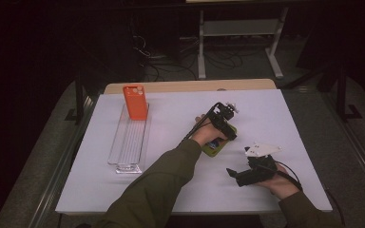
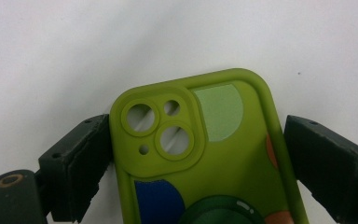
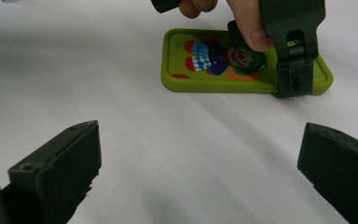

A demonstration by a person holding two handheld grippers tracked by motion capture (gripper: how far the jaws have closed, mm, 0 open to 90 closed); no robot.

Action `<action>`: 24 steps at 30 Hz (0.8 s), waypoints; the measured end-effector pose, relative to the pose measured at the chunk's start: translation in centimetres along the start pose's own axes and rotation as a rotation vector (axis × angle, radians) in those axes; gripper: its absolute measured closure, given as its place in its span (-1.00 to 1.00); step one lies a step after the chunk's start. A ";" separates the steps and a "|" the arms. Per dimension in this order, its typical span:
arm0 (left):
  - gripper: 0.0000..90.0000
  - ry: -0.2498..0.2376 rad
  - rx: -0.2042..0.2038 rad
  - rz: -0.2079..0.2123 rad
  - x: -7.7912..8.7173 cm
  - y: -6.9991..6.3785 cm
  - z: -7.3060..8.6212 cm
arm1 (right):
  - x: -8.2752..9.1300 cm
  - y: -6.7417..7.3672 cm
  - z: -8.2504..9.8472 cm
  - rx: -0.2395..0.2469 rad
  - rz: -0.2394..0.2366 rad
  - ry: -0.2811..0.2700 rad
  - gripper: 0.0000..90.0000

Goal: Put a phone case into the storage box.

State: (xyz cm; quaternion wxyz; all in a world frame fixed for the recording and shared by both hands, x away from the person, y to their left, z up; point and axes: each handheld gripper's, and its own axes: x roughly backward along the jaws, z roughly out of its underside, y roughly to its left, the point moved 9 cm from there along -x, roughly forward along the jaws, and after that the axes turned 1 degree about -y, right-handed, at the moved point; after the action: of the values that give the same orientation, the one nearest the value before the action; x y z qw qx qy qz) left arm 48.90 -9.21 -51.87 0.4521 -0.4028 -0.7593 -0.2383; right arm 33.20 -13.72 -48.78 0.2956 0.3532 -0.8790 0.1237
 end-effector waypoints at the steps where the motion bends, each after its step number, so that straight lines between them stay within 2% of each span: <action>1: -0.78 -0.008 0.012 0.000 0.0 -0.1 -0.1 | 0.0 0.0 0.0 0.002 0.001 0.000 -1.00; 7: -0.66 -0.010 0.000 -0.005 0.2 0.0 -0.2 | 0.0 0.0 0.0 0.001 0.000 0.000 -1.00; 16: -0.65 -0.011 0.014 0.005 0.2 0.0 -0.2 | 0.0 0.0 0.1 -0.004 -0.001 0.000 -1.00; 19: -0.64 0.000 -0.003 0.004 0.4 0.3 -0.1 | 0.1 0.0 0.1 -0.004 -0.001 0.000 -1.00; 21: -0.64 -0.011 0.012 0.009 0.5 0.4 -0.2 | 0.1 0.0 0.0 -0.004 -0.001 -0.001 -1.00; 23: -0.64 -0.013 -0.002 0.010 0.7 0.6 -0.2 | 0.1 0.0 0.1 -0.005 0.000 0.000 -1.00; 24: -0.64 -0.019 0.006 0.009 0.9 0.6 -0.3 | 0.1 0.0 0.1 -0.005 0.000 0.000 -1.00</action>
State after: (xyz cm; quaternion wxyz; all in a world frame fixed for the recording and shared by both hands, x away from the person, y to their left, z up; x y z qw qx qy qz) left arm 49.29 -8.74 -50.99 0.4473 -0.4071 -0.7623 -0.2303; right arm 33.17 -13.81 -48.79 0.2964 0.3525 -0.8793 0.1214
